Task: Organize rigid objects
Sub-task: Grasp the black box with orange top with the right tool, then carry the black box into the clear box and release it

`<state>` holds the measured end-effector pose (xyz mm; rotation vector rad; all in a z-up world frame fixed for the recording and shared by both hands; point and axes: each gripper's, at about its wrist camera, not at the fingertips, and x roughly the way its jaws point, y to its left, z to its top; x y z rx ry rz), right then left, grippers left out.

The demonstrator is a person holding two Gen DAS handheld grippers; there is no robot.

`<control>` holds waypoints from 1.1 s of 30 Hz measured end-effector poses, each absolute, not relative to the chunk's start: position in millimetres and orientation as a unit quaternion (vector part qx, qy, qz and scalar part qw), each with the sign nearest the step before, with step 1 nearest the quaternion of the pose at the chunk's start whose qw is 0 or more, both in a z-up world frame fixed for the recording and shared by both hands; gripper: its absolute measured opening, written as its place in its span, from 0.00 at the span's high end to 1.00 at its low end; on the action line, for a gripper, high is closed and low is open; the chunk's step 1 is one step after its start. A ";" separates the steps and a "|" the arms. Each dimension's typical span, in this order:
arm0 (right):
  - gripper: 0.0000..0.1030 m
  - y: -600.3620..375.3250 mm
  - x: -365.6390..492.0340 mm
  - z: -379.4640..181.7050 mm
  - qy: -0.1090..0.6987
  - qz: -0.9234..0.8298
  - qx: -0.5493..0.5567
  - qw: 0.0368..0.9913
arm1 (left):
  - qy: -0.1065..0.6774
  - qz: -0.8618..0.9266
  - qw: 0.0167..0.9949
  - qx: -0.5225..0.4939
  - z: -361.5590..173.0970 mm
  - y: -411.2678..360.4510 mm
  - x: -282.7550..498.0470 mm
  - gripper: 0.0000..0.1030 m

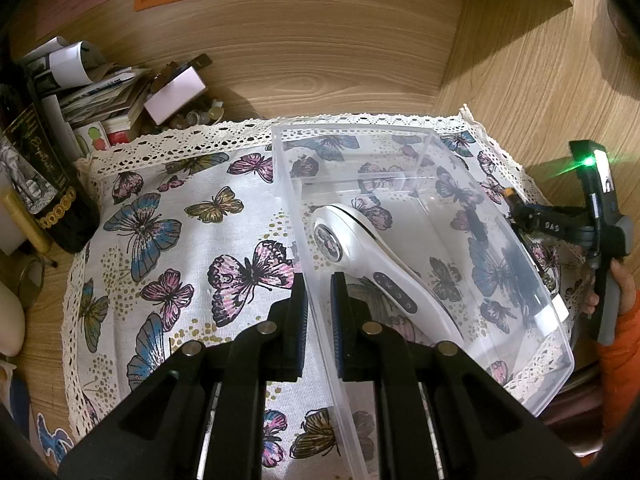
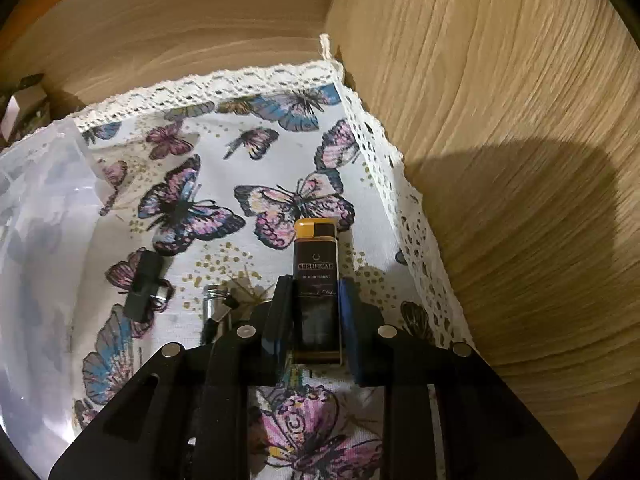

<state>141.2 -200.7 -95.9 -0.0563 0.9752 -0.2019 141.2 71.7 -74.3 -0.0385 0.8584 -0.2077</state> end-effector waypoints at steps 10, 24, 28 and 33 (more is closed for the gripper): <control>0.79 -168.0 121.9 -36.5 0.404 -0.033 -0.021 0.914 | 0.416 -0.100 0.904 -0.019 -74.2 71.5 141.2 0.90; 0.79 -83.0 120.0 -25.6 0.378 0.106 -0.070 0.917 | 0.416 -0.102 0.903 -0.021 -74.7 73.4 139.4 0.90; 0.79 -65.5 119.3 -35.0 0.392 0.132 -0.082 0.907 | 0.417 -0.102 0.903 -0.021 -74.4 73.8 138.7 0.90; 0.79 -51.5 120.8 -46.8 0.412 0.156 -0.094 0.893 | 0.417 -0.102 0.903 -0.021 -74.3 73.8 138.9 0.90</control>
